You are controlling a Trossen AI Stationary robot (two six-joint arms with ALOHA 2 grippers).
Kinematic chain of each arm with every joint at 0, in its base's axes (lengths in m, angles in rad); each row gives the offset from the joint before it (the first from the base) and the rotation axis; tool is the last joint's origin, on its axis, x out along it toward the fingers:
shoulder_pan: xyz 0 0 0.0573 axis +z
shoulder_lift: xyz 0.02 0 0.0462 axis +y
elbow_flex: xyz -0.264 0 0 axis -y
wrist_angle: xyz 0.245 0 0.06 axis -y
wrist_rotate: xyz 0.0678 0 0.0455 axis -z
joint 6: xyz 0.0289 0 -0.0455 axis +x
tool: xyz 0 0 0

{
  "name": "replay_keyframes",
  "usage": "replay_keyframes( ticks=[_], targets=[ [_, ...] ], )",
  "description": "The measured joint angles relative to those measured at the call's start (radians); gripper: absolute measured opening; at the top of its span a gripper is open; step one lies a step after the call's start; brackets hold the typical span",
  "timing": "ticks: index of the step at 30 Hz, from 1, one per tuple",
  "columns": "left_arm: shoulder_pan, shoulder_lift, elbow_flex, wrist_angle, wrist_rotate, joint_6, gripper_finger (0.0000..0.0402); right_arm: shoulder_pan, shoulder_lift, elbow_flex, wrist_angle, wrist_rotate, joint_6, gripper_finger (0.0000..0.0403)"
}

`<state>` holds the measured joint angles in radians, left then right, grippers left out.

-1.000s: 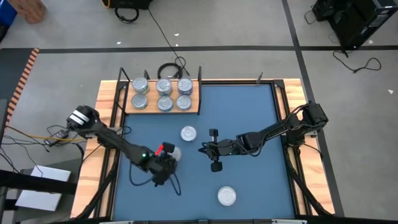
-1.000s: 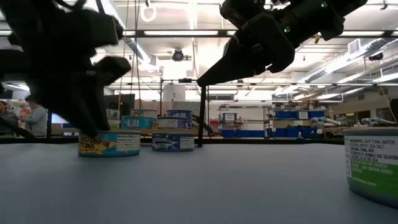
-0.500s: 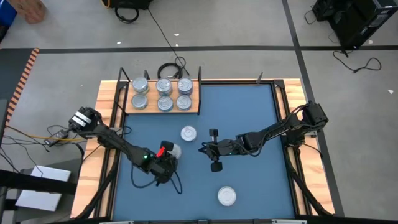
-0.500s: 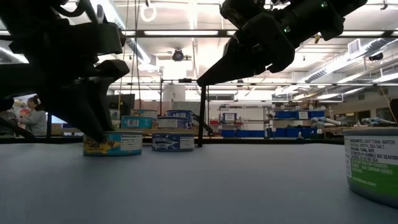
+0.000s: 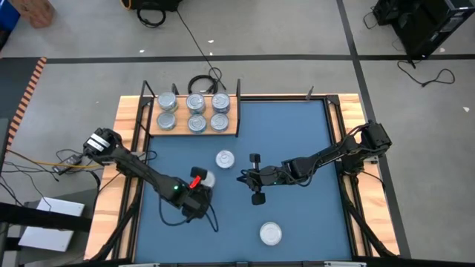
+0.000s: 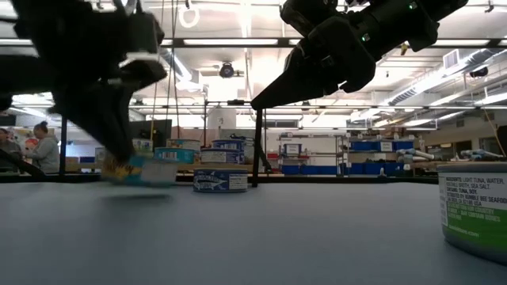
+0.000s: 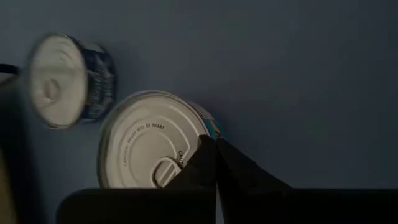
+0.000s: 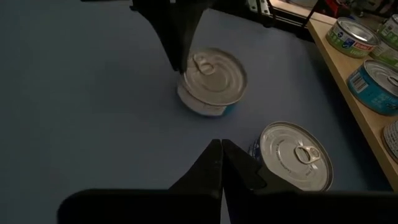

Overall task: Stack canned seafood by type on shelf
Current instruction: Stack the yellow blue tuna can on top of the other yellow blue tuna can on the shelf

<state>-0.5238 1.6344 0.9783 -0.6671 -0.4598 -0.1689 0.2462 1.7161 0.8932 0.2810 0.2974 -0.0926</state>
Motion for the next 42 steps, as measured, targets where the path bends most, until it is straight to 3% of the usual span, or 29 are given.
replay_keyframes(
  ticks=[12, 21, 29, 42],
  targets=[
    [0.037, -0.001, 0.133, -0.279, -0.147, -0.047, 0.0001, 0.0, 0.0, 0.0, 0.0, 0.0, -0.008, 0.0014],
    [0.153, -0.116, 0.135, -0.309, -0.17, 0.012, 0.0, 0.0, 0.0, 0.0, 0.0, 0.0, -0.008, 0.0014],
    [0.358, -0.261, 0.129, -0.298, -0.12, 0.118, 0.0, 0.0, 0.0, 0.0, 0.001, 0.0, -0.013, 0.0012],
    [0.701, -0.268, 0.127, -0.19, 0.047, 0.313, 0.0, 0.0, 0.0, 0.0, 0.0, 0.0, -0.013, 0.0014]
  ],
)
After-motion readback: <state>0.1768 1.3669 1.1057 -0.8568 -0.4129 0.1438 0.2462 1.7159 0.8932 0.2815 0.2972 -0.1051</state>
